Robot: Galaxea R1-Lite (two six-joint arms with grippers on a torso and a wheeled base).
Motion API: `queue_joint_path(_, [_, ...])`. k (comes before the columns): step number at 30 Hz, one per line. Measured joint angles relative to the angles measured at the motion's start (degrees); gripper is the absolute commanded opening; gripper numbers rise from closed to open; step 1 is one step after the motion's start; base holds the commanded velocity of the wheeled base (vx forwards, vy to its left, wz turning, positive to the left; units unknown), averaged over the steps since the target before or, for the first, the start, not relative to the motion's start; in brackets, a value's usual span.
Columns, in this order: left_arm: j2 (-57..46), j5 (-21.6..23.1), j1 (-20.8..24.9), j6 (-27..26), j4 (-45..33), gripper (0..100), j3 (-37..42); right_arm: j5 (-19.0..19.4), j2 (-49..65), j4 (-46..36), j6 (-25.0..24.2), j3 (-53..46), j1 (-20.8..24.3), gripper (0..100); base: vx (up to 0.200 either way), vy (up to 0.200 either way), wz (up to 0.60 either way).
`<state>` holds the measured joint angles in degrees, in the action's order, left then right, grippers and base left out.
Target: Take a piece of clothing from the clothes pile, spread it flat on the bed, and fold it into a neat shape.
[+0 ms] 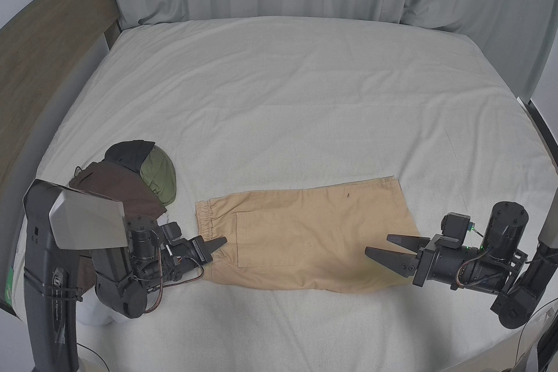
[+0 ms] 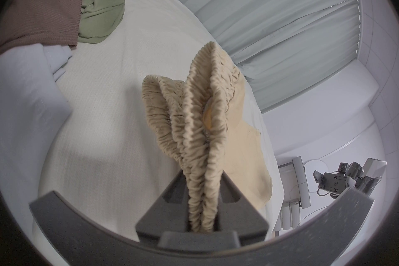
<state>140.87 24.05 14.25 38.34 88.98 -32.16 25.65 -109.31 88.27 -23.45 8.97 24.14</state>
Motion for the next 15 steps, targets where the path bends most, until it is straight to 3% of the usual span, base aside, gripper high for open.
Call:
queue_joint_path(5, [-0.5,0.3,-0.6,-0.1,0.0,0,0.4,0.0,0.0,0.0,0.0,0.0,0.0,100,0.000,0.000,0.00])
queue_joint_path(15, [-2.9,5.1,-3.4,-0.1,0.0,0,2.4,0.0,0.0,0.0,0.0,0.0,0.0,100,0.000,0.000,0.00])
